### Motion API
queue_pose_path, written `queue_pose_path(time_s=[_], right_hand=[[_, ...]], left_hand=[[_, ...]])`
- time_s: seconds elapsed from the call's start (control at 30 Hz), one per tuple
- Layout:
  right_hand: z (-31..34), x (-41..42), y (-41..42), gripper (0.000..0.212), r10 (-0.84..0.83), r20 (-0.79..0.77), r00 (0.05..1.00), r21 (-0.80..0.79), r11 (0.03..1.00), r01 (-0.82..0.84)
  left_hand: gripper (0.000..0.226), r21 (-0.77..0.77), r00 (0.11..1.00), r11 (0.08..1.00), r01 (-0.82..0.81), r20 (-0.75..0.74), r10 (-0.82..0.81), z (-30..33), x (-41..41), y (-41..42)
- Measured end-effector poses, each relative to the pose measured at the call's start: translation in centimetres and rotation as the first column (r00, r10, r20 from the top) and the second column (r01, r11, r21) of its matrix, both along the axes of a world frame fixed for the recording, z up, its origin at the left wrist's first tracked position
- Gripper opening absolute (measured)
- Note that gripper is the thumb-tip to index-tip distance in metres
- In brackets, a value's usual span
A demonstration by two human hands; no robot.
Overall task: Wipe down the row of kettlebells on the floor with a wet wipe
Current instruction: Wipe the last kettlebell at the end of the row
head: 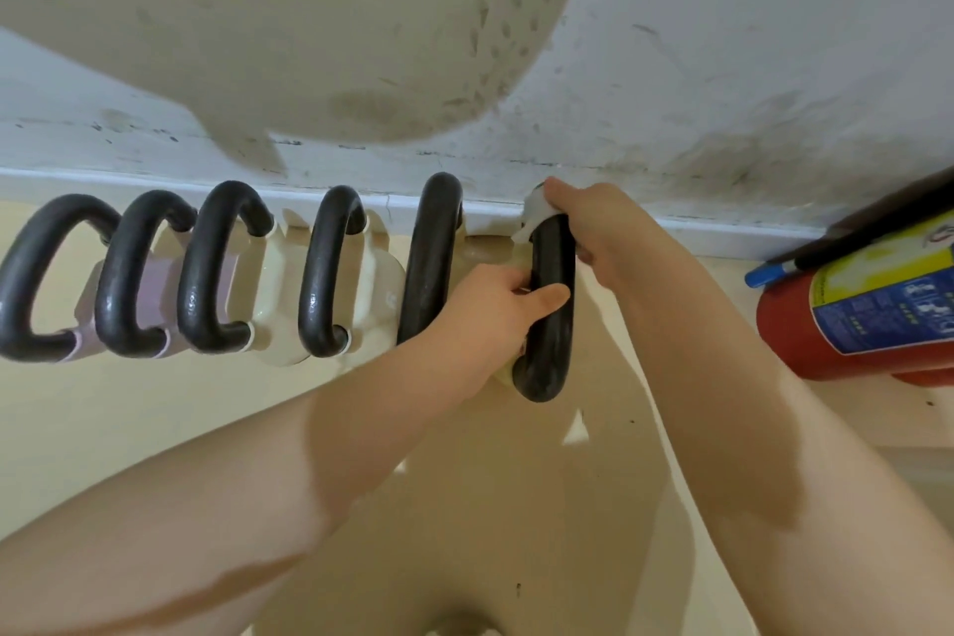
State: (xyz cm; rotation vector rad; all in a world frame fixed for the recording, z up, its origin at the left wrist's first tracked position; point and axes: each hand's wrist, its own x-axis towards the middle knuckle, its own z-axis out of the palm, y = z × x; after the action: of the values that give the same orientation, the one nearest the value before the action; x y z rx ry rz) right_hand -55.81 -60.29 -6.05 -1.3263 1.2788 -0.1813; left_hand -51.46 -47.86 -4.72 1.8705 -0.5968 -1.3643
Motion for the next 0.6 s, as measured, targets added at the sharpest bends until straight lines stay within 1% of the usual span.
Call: queue_pose_path(time_s=[0.07,0.13,0.17,0.23,0.27,0.33,0.4,0.43,0.47,0.53,0.57,0.6], right_hand=[[0.4,0.4,0.0,0.026,-0.004,-0.004,1.000,0.003,1.000,0.004],[0.1,0.0,0.7,0.035,-0.007,-0.065,0.998,0.035,0.999,0.009],[0.1,-0.3,1.2,0.038,-0.015,-0.072,0.997,0.061,0.998,0.020],[0.2,-0.6,1.8,0.034,-0.011,0.023,1.000,0.091,0.996,0.009],[0.5,-0.7,2.0,0.033,-0.005,0.060,0.998,0.081,0.997,0.000],[0.9,-1.4,2.9,0.035,0.016,0.060,0.998,0.051,0.999,-0.019],[0.5,-2.9,4.7,0.033,0.115,0.052,0.992,0.010,0.993,-0.115],[-0.1,-3.9,5.8,0.031,0.165,0.081,0.983,-0.021,0.986,-0.164],[-0.6,-4.8,6.9,0.027,0.207,0.113,0.972,-0.056,0.978,-0.201],[-1.3,-6.3,9.0,0.017,0.202,0.163,0.966,-0.102,0.977,-0.188],[-1.9,-6.9,9.9,0.020,0.179,0.167,0.970,-0.148,0.977,-0.155],[-2.6,-7.3,10.9,0.025,0.181,0.157,0.971,-0.224,0.964,-0.144]], left_hand=[[0.018,0.004,1.000,1.000,-0.008,-0.015,0.008,0.0,0.1,0.0],[0.021,-0.005,1.000,1.000,-0.006,-0.020,0.006,0.2,0.2,0.1],[0.024,-0.020,0.999,1.000,-0.015,-0.038,0.014,0.3,0.2,0.1],[0.026,-0.044,0.997,0.998,-0.035,-0.068,0.032,0.5,0.2,0.1],[0.026,-0.042,0.997,0.998,-0.045,-0.061,0.042,0.5,0.0,0.2],[0.024,-0.023,0.997,0.997,-0.076,-0.037,0.075,0.2,-0.2,0.3],[0.022,-0.031,0.993,0.993,-0.114,-0.023,0.114,0.1,-0.5,1.0],[0.027,-0.055,0.993,0.991,-0.120,0.006,0.120,0.1,-0.6,1.4],[0.034,-0.085,0.991,0.990,-0.109,0.072,0.115,0.3,-0.6,1.9],[0.042,-0.149,0.968,0.987,-0.062,0.233,0.095,0.9,-0.2,2.6],[0.042,-0.149,0.963,0.988,-0.036,0.257,0.074,1.2,0.0,2.8],[0.043,-0.133,0.967,0.991,-0.011,0.252,0.044,1.5,0.2,2.8]])
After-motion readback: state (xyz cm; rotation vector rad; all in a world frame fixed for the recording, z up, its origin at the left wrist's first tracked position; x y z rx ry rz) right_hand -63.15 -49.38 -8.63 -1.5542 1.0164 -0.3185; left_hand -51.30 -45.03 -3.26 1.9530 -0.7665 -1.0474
